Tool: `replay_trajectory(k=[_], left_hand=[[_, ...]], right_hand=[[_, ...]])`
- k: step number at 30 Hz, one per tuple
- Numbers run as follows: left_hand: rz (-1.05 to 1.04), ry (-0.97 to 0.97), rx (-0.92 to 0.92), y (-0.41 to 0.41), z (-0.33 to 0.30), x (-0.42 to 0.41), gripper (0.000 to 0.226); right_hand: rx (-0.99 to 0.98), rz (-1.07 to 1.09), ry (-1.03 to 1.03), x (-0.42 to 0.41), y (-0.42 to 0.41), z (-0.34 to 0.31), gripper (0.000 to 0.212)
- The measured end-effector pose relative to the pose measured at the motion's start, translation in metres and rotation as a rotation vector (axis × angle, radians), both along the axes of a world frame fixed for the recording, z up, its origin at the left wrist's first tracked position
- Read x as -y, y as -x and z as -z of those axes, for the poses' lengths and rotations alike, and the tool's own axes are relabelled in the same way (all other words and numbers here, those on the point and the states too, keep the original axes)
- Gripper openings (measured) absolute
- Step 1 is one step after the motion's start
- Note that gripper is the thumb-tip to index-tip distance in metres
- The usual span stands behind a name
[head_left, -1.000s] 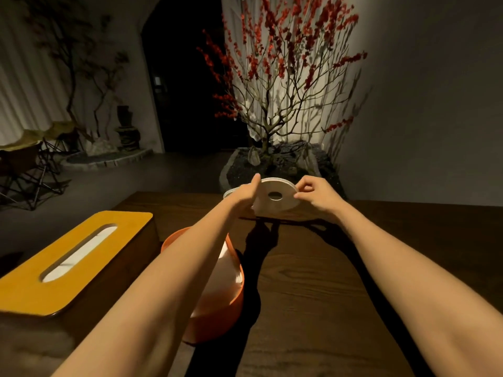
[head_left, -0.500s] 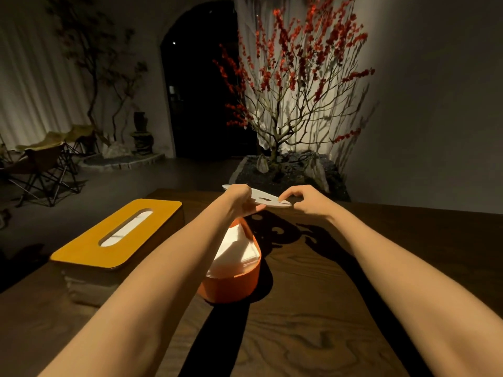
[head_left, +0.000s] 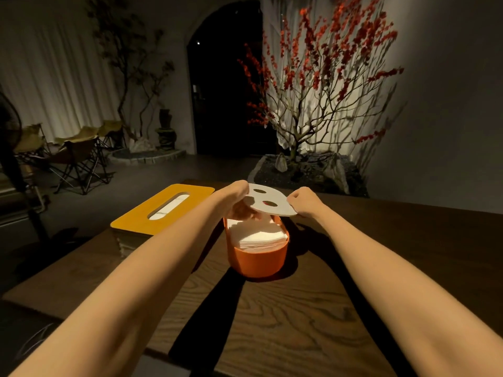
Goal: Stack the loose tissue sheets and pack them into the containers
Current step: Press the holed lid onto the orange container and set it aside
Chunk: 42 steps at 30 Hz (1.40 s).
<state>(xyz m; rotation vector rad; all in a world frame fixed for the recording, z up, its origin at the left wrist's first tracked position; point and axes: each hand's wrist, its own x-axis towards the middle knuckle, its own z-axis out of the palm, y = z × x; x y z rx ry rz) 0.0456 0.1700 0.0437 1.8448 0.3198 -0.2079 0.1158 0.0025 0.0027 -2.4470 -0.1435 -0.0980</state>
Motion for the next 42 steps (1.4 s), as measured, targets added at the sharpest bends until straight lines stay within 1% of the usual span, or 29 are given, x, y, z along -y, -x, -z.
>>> replay_trajectory(k=[1, 2, 6, 11, 12, 13, 15, 18, 23, 26, 31, 39, 42], left_hand=[[-0.002, -0.111, 0.029, 0.002, 0.000, -0.002, 0.039], [0.010, -0.219, 0.052, 0.005, -0.001, -0.003, 0.044], [-0.046, -0.631, 0.087, 0.009, 0.002, -0.014, 0.032], [0.036, -1.009, 0.074, 0.018, 0.011, -0.017, 0.015], [0.052, -1.060, 0.070, 0.019, 0.013, -0.017, 0.014], [0.060, -1.090, 0.057, 0.019, 0.016, -0.017, 0.019], [0.067, -1.101, 0.033, 0.022, 0.022, -0.017, 0.026], [0.046, -1.080, 0.017, 0.025, 0.025, -0.017, 0.027], [0.018, -0.967, -0.044, 0.024, 0.024, -0.021, 0.032], [-0.010, -0.935, -0.023, 0.022, 0.026, -0.023, 0.035], [-0.001, -0.949, 0.006, 0.020, 0.028, -0.026, 0.036], [0.040, -1.074, -0.003, 0.022, 0.027, -0.026, 0.034], [0.061, -1.094, -0.023, 0.022, 0.028, -0.027, 0.030]], right_hand=[[-0.010, 0.004, 0.004, -0.004, 0.004, 0.001, 0.043], [-0.021, 0.007, 0.011, -0.007, 0.006, 0.002, 0.042], [-0.015, 0.026, 0.062, -0.017, 0.019, 0.010, 0.036], [0.026, 0.045, 0.209, -0.024, 0.040, 0.007, 0.032], [0.031, 0.047, 0.245, -0.024, 0.045, 0.005, 0.031], [0.036, 0.048, 0.276, -0.024, 0.049, 0.004, 0.031], [0.045, 0.040, 0.332, -0.026, 0.055, 0.002, 0.027], [0.032, 0.019, 0.405, -0.028, 0.060, -0.002, 0.019], [0.018, -0.005, 0.469, -0.029, 0.067, -0.005, 0.025], [0.039, -0.008, 0.471, -0.031, 0.069, -0.005, 0.022], [0.024, 0.001, 0.444, -0.032, 0.072, -0.004, 0.017], [0.043, 0.002, 0.439, -0.033, 0.076, -0.004, 0.016], [0.070, 0.003, 0.450, -0.034, 0.078, -0.004, 0.015]])
